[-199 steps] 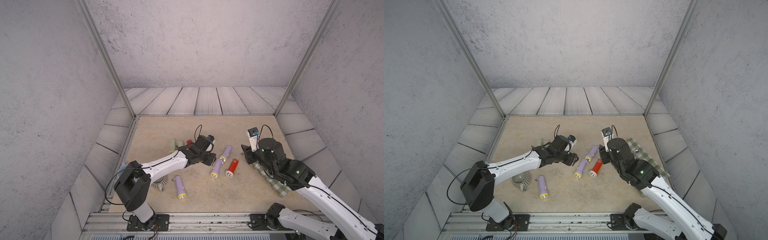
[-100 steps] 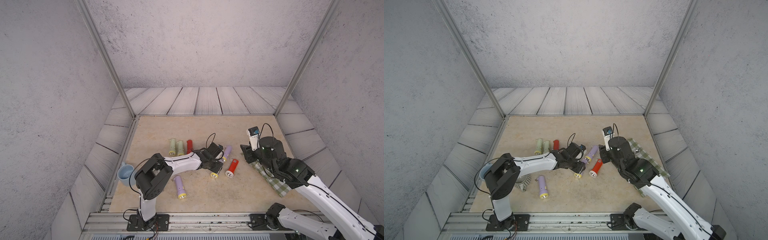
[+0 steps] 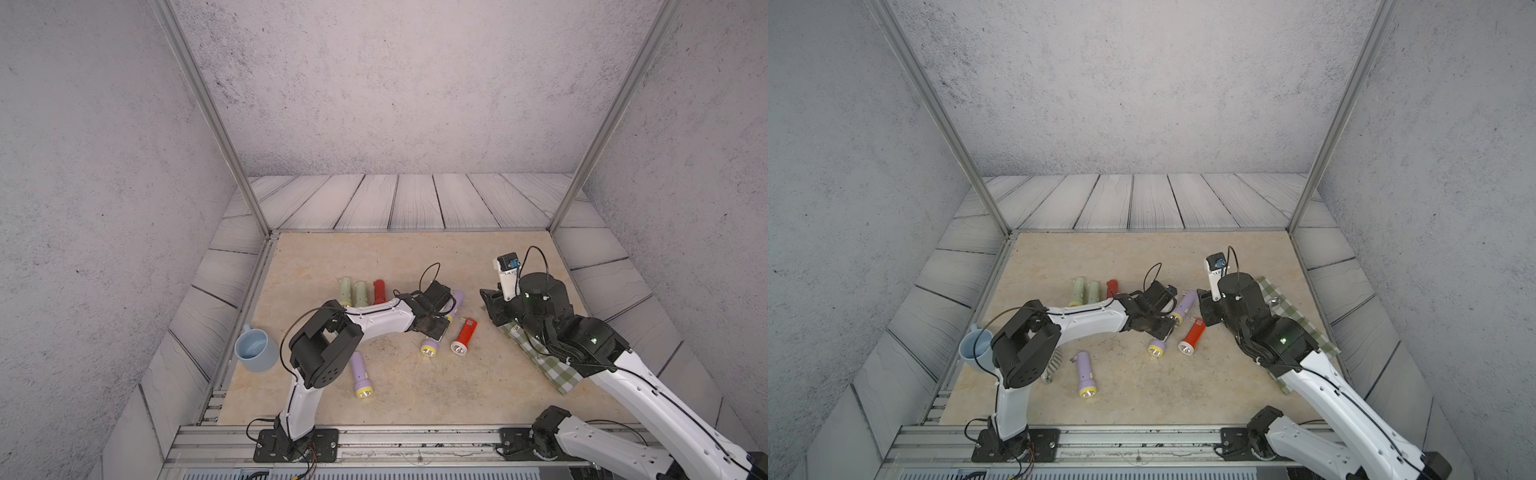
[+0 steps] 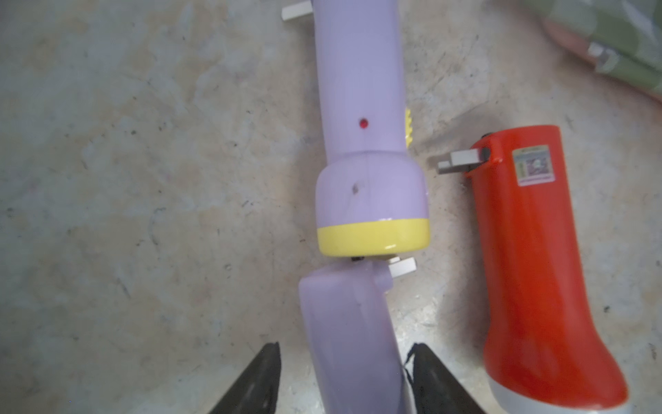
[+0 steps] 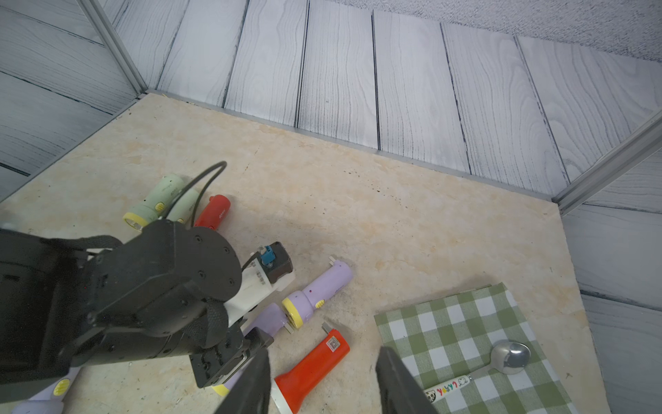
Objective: Close the plug at the bottom of the flashlight
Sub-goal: Pick up the flashlight from the center of the board.
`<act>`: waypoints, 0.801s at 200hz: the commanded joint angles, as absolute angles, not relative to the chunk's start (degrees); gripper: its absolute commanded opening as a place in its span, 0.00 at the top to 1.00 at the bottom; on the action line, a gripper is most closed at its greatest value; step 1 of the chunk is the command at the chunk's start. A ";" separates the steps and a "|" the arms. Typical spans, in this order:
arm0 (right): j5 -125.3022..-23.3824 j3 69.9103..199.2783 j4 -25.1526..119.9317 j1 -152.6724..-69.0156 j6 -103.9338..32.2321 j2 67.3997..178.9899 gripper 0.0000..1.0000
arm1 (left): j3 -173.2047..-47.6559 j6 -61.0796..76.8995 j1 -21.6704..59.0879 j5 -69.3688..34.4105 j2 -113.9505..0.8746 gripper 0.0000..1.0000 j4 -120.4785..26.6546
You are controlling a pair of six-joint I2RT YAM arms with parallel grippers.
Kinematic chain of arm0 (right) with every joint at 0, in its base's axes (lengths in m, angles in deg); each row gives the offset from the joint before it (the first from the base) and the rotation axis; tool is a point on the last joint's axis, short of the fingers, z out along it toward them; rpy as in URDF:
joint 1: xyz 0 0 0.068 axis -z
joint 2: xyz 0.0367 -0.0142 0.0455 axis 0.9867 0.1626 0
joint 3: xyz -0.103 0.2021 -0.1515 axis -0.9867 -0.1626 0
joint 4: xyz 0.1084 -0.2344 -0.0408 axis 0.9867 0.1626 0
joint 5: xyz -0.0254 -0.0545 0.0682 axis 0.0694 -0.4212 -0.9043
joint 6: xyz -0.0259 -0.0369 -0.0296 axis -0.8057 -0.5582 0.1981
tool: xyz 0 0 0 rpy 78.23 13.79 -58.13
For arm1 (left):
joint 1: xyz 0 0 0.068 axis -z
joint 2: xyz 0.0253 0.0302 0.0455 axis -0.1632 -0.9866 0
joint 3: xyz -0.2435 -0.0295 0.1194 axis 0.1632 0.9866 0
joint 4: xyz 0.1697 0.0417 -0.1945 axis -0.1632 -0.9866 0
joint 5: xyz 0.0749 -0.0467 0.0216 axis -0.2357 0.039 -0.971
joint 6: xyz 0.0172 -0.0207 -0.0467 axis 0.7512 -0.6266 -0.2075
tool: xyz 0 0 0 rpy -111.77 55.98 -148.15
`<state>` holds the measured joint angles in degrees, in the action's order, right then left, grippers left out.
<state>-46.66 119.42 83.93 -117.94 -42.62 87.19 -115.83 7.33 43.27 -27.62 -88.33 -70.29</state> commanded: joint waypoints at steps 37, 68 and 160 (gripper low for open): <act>-47.91 118.31 82.44 -117.27 -41.45 86.27 0.50 | -117.31 7.61 43.64 -29.25 -91.52 0.39 -71.89; -48.20 118.30 82.32 -117.03 -41.29 86.46 0.50 | -117.94 7.50 43.61 -29.18 -92.79 0.41 -71.62; -48.18 118.13 82.13 -116.41 -41.27 86.90 0.49 | -112.64 11.04 43.61 -30.40 -85.48 0.86 -68.14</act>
